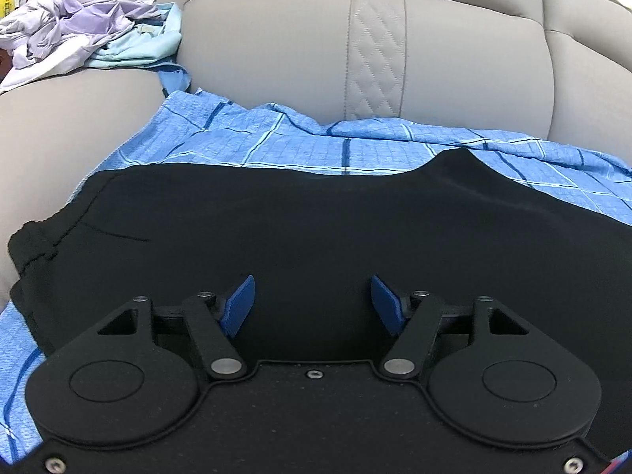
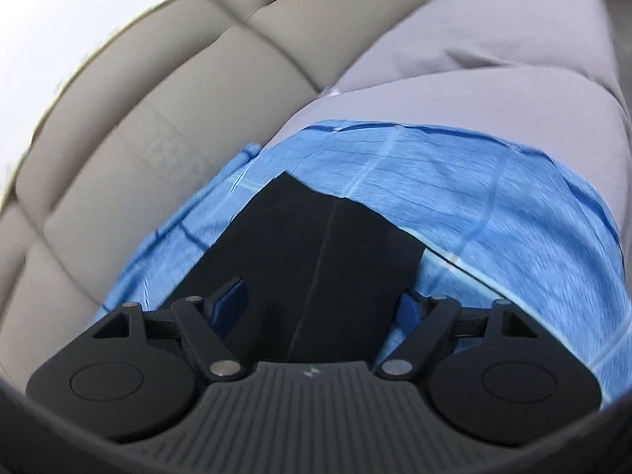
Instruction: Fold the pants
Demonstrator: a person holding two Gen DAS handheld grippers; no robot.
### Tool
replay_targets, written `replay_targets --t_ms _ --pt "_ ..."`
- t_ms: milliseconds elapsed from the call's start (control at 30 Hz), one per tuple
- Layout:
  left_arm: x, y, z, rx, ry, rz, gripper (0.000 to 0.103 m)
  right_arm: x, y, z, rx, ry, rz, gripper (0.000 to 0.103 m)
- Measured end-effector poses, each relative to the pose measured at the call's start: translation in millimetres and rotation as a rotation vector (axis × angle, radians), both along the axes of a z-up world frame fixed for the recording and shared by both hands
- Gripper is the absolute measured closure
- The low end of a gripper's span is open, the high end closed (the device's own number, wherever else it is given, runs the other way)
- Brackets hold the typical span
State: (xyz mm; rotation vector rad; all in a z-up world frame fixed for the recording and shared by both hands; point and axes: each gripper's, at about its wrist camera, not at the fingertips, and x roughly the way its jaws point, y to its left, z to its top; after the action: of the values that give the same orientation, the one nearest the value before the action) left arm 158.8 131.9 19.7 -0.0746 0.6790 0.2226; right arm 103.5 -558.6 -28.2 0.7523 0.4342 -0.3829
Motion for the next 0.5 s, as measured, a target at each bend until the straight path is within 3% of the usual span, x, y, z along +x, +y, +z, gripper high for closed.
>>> replay_targets --t_ms 67,133,200,300,367,500 --pt "-5.0 5.9 2.0 -0.017 0.0 0.007 0.041 1.9 3.6 1.9 -0.014 0.023 -0.015 0.041" --pt "-12.6 15.6 5.0 -0.035 -0.013 0.013 0.043 2.7 3.1 3.4 0.01 0.057 -0.057 0.096" --pt "-20.5 25.7 8.9 -0.048 -0.025 0.038 0.049 4.8 5.9 5.8 0.048 0.058 -0.073 0.096" --pt "-31.4 46.2 10.9 -0.077 -0.039 0.079 0.051 26.3 52.9 35.7 -0.19 0.107 -0.022 0.096" --pt "-38.5 61.1 8.3 -0.116 -0.052 0.1 0.051 48.0 106.9 61.6 -0.335 0.093 0.088 0.096" --pt "-47.9 82.9 0.4 -0.178 -0.053 0.132 0.052 88.6 261.3 93.0 -0.555 0.004 0.407 0.096"
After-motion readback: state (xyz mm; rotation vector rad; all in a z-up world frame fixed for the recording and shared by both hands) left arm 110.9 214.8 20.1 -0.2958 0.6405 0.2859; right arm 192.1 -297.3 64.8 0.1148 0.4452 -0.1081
